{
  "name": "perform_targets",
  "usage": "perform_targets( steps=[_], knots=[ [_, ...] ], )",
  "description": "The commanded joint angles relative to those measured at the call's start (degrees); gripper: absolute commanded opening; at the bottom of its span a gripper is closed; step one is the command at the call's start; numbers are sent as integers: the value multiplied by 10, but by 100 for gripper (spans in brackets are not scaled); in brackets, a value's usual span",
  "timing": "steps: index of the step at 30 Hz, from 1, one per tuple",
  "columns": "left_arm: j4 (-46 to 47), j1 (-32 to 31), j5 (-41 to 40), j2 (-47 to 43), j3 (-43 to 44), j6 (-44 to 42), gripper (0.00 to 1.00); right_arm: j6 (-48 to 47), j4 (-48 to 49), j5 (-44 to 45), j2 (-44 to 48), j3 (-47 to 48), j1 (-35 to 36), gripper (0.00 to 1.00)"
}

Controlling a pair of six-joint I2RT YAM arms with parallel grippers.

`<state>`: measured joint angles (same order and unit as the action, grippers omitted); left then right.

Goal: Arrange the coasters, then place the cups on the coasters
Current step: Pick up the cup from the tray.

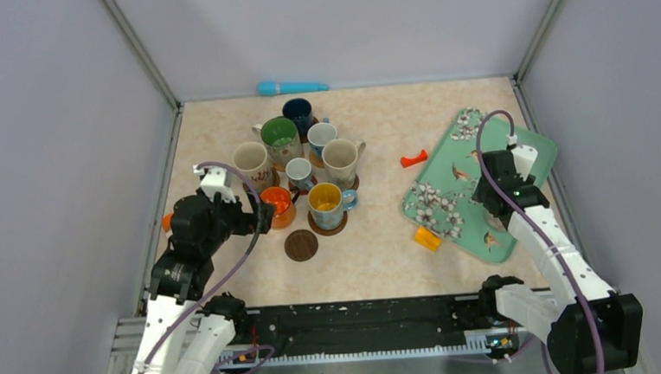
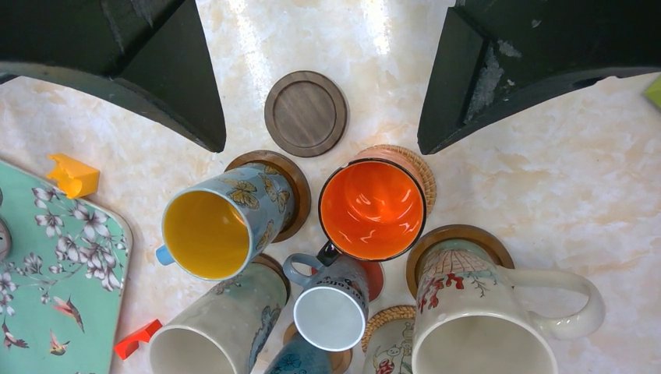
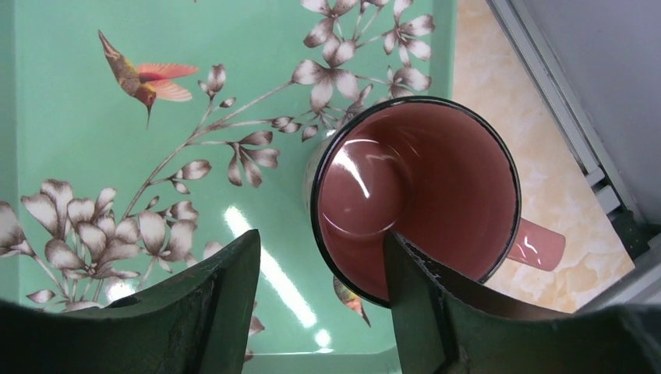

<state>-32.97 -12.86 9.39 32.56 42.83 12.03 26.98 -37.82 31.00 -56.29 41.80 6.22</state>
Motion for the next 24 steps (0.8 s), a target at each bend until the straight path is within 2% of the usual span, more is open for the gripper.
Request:
perform_targets(
  steps=[1,5,12,19,24],
  knots=[
    [28,-3,-1,4,0,-6,99,-10,57,-4,6,-16,-6,57],
    [29,-3,-2,5,0,-6,99,-19,82,-12,-7,-25,-6,52],
    [29,-3,0,6,0,-5,99,-42,100,16,-20,-14,-7,37],
    [27,-3,-6,1,1,-5,99,-49,117,29,-29,-13,-7,15],
    [27,-3,-10,-3,1,-4,99,-74,128,51,-21,-13,-7,4]
  ],
)
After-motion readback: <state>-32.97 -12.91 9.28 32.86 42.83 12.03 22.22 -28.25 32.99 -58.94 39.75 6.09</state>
